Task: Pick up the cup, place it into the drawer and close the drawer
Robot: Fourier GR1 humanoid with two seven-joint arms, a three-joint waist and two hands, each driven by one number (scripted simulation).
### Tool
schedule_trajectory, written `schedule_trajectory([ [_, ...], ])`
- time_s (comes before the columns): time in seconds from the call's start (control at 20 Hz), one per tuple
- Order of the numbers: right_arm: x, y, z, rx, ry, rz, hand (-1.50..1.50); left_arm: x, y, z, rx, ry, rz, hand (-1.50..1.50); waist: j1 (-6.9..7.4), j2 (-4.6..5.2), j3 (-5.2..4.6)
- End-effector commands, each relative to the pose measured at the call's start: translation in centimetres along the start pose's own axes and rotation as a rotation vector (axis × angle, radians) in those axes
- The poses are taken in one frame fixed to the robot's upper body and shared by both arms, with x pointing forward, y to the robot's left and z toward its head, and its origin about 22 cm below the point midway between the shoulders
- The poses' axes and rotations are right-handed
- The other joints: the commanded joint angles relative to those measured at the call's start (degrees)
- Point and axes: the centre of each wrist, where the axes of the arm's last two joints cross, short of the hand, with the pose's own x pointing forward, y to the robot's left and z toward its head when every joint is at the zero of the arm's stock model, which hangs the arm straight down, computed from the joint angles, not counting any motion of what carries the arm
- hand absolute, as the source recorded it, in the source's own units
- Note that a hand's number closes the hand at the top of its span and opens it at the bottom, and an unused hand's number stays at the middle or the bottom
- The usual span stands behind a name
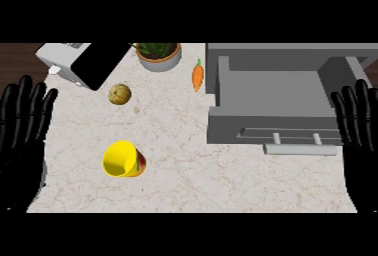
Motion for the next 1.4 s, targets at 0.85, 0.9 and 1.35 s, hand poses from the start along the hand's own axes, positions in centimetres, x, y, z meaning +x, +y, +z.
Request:
schedule_trajectory([
  [0.85, -1.0, 0.2, -1.3, 0.1, 0.105, -0.166, -1.5, -1.4, -6.6, 0.4, 0.093, 0.117, 0.2, -1.5, -1.29, -1.29, -1.15],
  [0.9, -1.4, 0.6, -2.6, 0.087, 0.091, -0.157, -1.5, -0.5, -5.9, 2.3, 0.09, 0.113, 0.219, -1.5, -1.08, -1.31, -1.16],
  [1.35, -1.4, 1.3, -3.5, 0.105, 0.097, -0.139, -1.5, -2.5, -7.9, 2.1, 0.095, 0.158, 0.182, -1.5, -1.09, -1.28, -1.16],
])
